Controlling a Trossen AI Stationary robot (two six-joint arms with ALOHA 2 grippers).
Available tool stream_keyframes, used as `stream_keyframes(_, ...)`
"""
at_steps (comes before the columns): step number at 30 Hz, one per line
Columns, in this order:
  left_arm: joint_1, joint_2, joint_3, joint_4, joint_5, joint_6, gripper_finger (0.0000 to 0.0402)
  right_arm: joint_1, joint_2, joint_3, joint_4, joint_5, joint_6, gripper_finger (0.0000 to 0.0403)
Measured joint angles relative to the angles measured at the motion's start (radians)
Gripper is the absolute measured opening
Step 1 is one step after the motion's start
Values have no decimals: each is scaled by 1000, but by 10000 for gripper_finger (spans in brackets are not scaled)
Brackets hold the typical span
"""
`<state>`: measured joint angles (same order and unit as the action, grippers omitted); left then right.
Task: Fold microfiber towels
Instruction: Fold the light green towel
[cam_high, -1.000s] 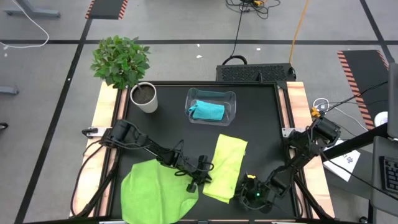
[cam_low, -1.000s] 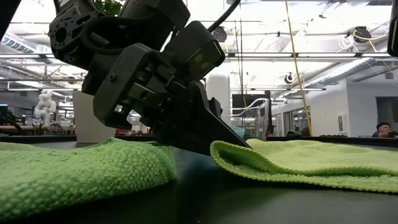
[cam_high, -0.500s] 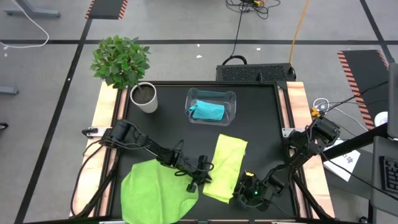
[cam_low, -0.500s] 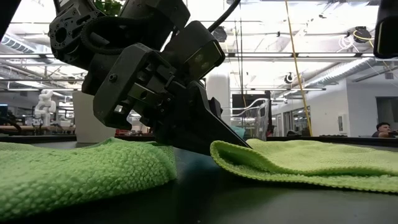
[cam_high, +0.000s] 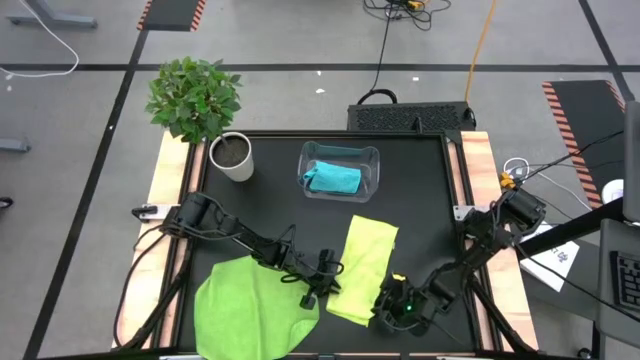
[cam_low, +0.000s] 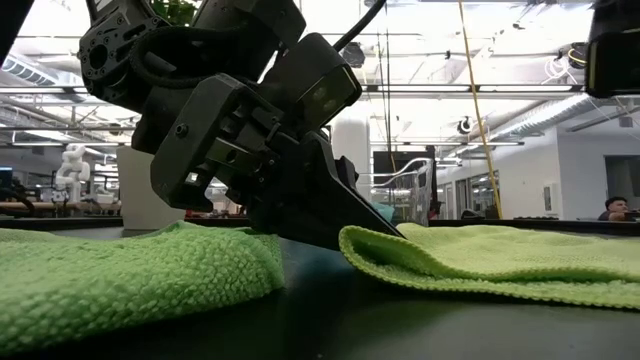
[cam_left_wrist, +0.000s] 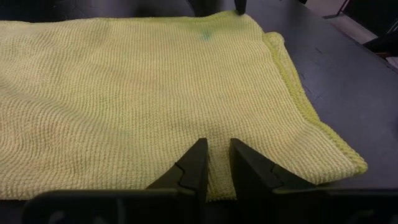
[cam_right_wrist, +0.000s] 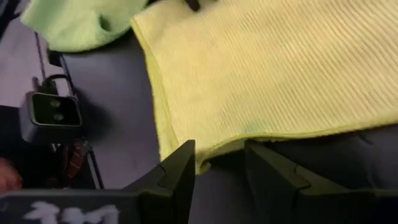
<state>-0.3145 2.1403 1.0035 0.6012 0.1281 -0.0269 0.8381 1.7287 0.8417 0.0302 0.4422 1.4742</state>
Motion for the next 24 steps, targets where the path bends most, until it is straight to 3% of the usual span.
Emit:
stream_keyframes(8,0,0,0,0,1,1,72,-17,0,0,7,-1,-68,117)
stream_keyframes(16,1,0,0,-1,1,2,72,-17,0,0,163,0,-254,7)
stream_keyframes(24,2,0,0,-4,2,2,72,-18,0,0,251,1,-304,3)
